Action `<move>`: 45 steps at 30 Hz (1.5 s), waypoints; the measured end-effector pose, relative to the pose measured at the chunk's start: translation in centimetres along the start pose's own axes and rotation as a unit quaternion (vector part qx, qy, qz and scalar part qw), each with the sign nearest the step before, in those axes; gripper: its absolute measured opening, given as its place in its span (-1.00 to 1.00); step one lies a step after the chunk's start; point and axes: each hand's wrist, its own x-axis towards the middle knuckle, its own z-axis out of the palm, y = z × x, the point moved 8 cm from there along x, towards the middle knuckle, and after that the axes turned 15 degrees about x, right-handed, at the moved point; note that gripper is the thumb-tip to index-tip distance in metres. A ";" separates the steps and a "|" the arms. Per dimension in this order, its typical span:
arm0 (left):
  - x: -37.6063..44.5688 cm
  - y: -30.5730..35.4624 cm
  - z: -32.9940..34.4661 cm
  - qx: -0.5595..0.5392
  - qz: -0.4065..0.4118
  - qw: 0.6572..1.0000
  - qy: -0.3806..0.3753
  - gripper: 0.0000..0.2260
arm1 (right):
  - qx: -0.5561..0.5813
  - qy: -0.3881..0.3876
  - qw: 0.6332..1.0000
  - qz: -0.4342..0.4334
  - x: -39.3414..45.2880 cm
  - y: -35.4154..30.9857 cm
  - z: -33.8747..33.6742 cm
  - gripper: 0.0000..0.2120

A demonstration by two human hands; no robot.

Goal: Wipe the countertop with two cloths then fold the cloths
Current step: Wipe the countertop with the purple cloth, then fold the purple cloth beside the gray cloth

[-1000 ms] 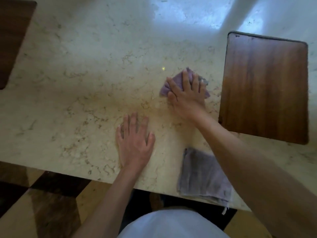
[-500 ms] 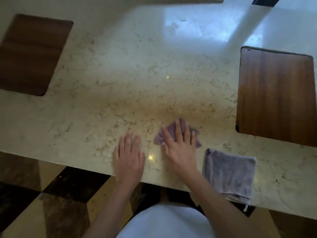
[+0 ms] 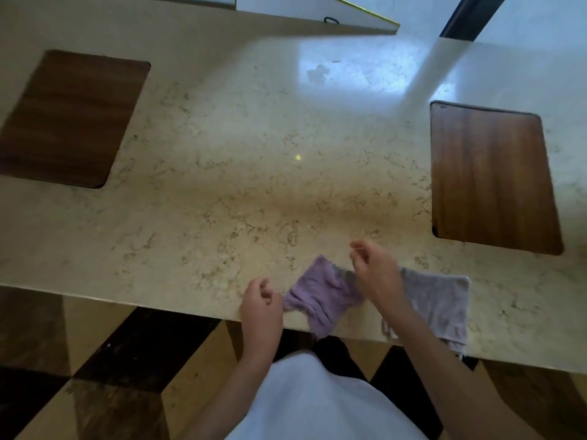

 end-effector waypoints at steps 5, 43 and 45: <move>-0.6 -3.1 1.2 -0.102 -0.138 0.983 -0.057 -0.91 | -0.046 -0.099 0.993 0.043 0.5 0.3 3.6 -0.80; -7.6 19.4 4.1 -0.031 0.316 0.947 -0.043 -0.81 | 0.067 0.144 0.975 -0.156 -7.1 1.0 -20.7 -0.77; -9.7 20.3 6.1 -0.018 0.330 0.943 -0.031 -0.86 | 0.048 0.157 0.971 -0.175 -8.1 2.7 -23.3 -0.82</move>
